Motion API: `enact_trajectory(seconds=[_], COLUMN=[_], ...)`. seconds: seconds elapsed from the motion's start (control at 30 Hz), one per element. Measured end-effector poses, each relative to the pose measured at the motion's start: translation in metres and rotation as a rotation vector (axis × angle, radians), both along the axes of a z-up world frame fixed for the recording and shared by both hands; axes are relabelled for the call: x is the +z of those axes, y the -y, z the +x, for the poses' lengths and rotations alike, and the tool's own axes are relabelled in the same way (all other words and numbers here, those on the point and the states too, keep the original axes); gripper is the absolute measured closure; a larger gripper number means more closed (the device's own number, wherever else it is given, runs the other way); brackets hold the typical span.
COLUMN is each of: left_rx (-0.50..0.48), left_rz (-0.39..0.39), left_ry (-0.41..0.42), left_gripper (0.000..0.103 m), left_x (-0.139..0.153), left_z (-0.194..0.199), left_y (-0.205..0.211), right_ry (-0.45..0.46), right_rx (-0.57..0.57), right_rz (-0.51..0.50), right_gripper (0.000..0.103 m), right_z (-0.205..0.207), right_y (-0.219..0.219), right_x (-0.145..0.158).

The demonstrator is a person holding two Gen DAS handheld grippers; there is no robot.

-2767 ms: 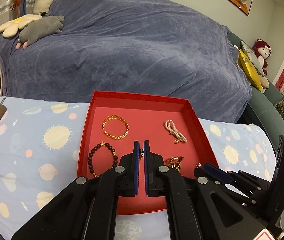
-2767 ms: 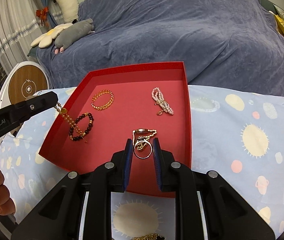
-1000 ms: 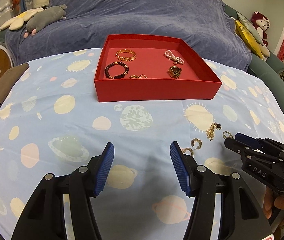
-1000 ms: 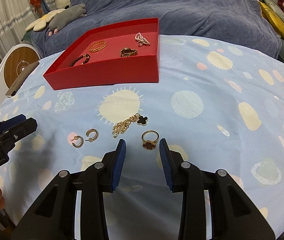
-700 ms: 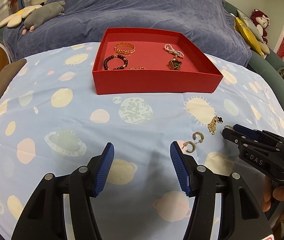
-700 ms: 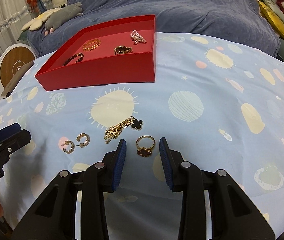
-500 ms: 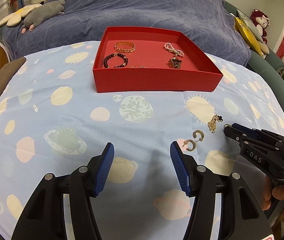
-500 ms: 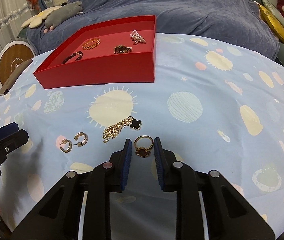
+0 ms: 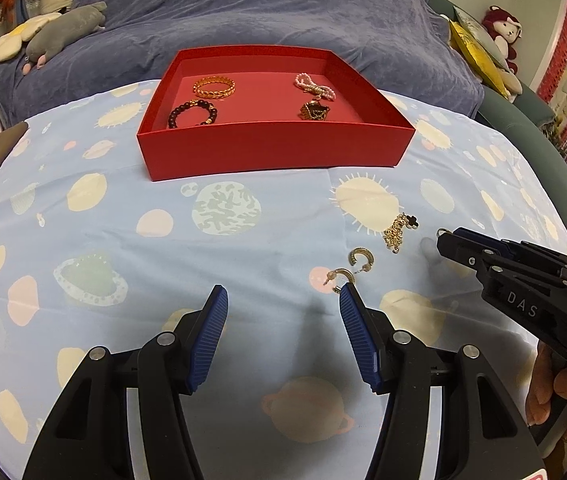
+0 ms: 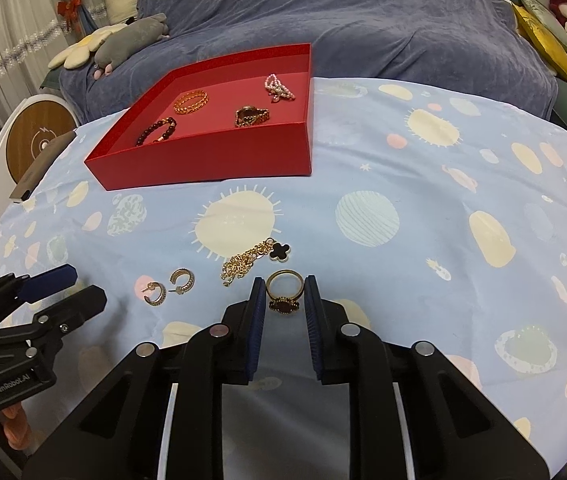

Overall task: Organize jewelry
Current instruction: 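Grasp the clover-pendant chain with the left gripper while the right gripper carries the ring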

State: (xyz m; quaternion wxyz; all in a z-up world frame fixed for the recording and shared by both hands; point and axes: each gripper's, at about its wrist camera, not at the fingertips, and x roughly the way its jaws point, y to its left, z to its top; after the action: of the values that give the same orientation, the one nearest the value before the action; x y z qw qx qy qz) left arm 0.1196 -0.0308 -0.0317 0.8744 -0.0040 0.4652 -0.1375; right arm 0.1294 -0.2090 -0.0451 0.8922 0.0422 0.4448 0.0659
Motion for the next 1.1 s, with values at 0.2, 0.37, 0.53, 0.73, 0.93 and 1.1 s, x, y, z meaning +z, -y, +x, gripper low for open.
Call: enact_trajectory(seconds=[0.2, 0.37, 0.53, 0.73, 0.93, 1.1], left_rx=[-0.026, -0.077, -0.130, -0.152, -0.176, -0.176], left_rz=[-0.014, -0.064, -0.026, 0.026, 0.092, 0.096], left_ry=[0.002, 0.006, 0.014, 0.020, 0.078, 0.084], left_gripper=[0.047, 0.047, 0.047, 0.061, 0.084, 0.099], left_x=[0.001, 0.004, -0.004, -0.019, -0.024, -0.023], left_z=[0.007, 0.022, 0.031, 0.039, 0.038, 0.038], left_y=[0.015, 0.043, 0.074, 0.092, 0.104, 0.101], right_ry=[0.004, 0.011, 0.013, -0.002, -0.009, -0.007], right_rx=[-0.011, -0.043, -0.089, -0.094, -0.082, -0.084], right_rz=[0.009, 0.021, 0.038, 0.046, 0.047, 0.046], right_gripper=[0.084, 0.084, 0.084, 0.084, 0.084, 0.084], right_z=[-0.002, -0.005, -0.006, -0.004, -0.002, -0.001], right_y=[0.005, 0.018, 0.038, 0.043, 0.037, 0.037], right_x=[0.008, 0.014, 0.018, 0.013, 0.011, 0.011])
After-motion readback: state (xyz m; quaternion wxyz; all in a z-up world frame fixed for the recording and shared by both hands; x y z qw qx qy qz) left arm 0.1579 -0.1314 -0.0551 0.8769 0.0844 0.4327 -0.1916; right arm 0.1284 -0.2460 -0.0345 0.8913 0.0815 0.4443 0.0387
